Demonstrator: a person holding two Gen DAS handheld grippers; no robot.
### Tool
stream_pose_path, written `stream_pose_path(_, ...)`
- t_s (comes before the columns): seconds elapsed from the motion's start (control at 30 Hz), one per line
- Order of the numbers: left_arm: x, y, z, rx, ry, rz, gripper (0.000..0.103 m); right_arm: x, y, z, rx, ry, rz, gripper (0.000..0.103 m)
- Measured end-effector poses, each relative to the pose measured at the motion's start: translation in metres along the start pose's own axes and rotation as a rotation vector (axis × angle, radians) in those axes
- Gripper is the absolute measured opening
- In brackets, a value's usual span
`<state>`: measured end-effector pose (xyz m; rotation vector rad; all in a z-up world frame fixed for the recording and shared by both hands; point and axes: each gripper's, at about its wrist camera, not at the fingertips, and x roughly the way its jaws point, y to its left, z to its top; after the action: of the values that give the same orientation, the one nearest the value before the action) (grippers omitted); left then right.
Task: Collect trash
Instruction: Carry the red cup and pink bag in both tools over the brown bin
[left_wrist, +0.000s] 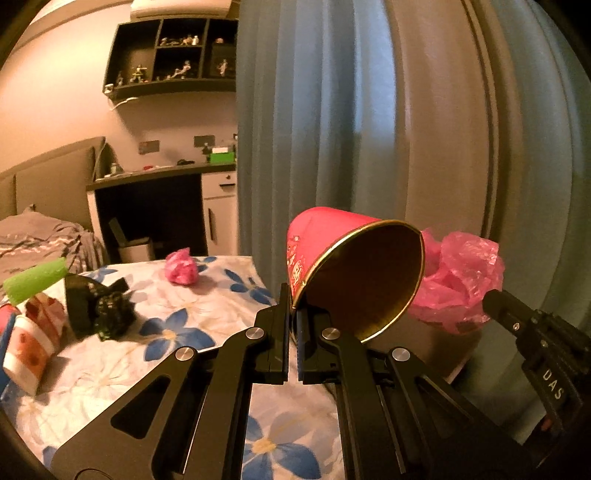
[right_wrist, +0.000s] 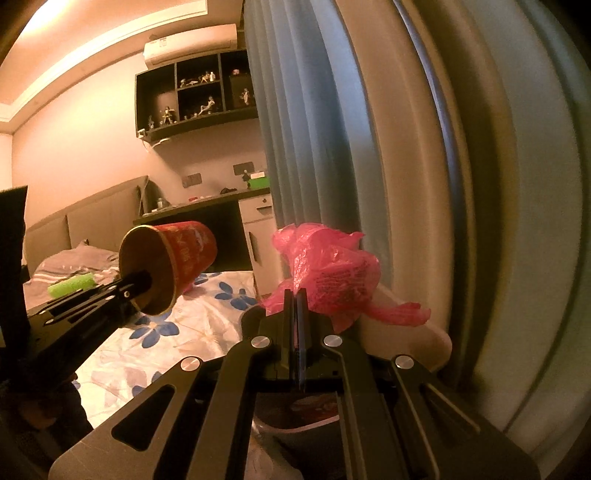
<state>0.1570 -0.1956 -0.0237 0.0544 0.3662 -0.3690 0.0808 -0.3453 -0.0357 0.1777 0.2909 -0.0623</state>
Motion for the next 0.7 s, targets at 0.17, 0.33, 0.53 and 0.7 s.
stream_pose_path(0.17,0.011,-0.005,0.0,0.0,0.009,-0.013,0.002,0.012,0.0,0.004,-0.001,0.015,0.002,0.002)
stream_pose_path(0.33,0.02,-0.007,-0.001,-0.006,0.016,-0.022,0.002,0.014,-0.001,0.004,-0.002,0.022,0.004,0.002)
stream_pose_path(0.53,0.027,-0.011,-0.001,-0.003,0.02,-0.032,0.002,0.023,-0.005,0.002,-0.003,0.032,0.005,0.002)
stream_pose_path(0.7,0.032,-0.015,-0.001,-0.002,0.025,-0.038,0.002,0.024,-0.005,0.002,-0.004,0.034,0.004,0.002)
